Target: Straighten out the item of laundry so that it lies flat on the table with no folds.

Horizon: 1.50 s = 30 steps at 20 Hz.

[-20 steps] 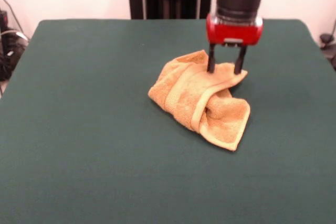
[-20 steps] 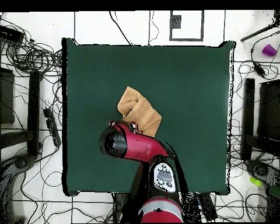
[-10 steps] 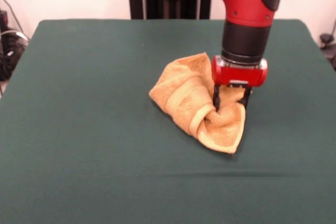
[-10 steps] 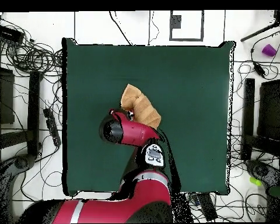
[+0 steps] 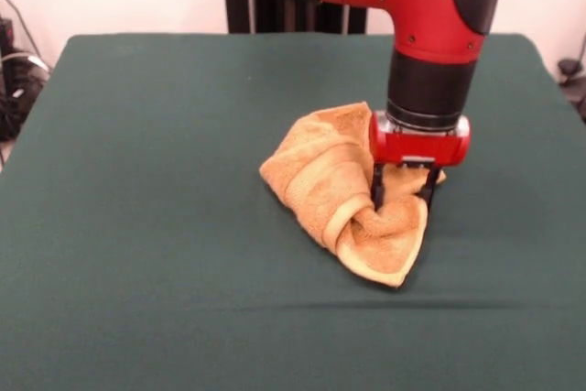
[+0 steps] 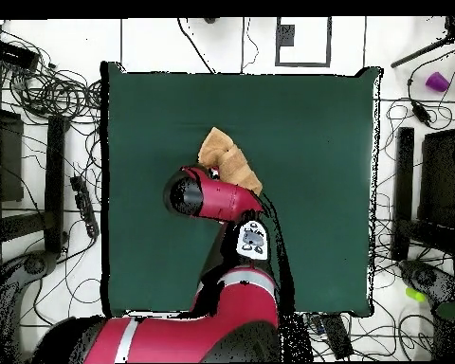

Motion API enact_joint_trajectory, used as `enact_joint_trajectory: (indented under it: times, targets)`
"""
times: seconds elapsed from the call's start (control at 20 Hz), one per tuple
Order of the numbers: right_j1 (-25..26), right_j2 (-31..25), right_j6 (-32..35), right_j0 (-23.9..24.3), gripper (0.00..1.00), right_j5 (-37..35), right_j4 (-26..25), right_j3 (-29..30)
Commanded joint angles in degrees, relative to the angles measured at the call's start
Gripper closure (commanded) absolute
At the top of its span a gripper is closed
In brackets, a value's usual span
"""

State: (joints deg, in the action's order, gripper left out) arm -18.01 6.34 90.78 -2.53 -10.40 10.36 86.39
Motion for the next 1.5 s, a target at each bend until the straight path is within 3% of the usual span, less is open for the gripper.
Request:
enact_joint_trajectory:
  times: [0.05,0.4,0.6,0.75,1.05,1.15,1.2,1.4,1.5]
  targets:
    - [12.96,-4.9,7.64,0.76,0.0,3.74,3.14,-17.2]
    - [16.96,-5.84,6.44,0.76,0.0,-3.08,3.55,-28.51]
    - [21.84,-1.61,8.05,-1.33,0.0,-12.92,5.27,-40.94]
    - [27.75,2.38,10.91,-2.63,0.0,-20.41,7.04,-53.74]
    - [35.67,6.44,13.29,-3.22,0.0,-28.36,10.17,-70.38]
    - [36.84,7.99,14.18,-3.36,0.0,-29.19,11.55,-72.52]
    - [37.42,8.76,14.62,-3.43,1.0,-29.61,12.24,-73.59]
    - [42.44,19.75,17.21,-2.89,1.0,-32.13,21.2,-81.4]
    - [44.92,28.74,17.37,-1.86,1.0,-32.66,30.1,-84.05]
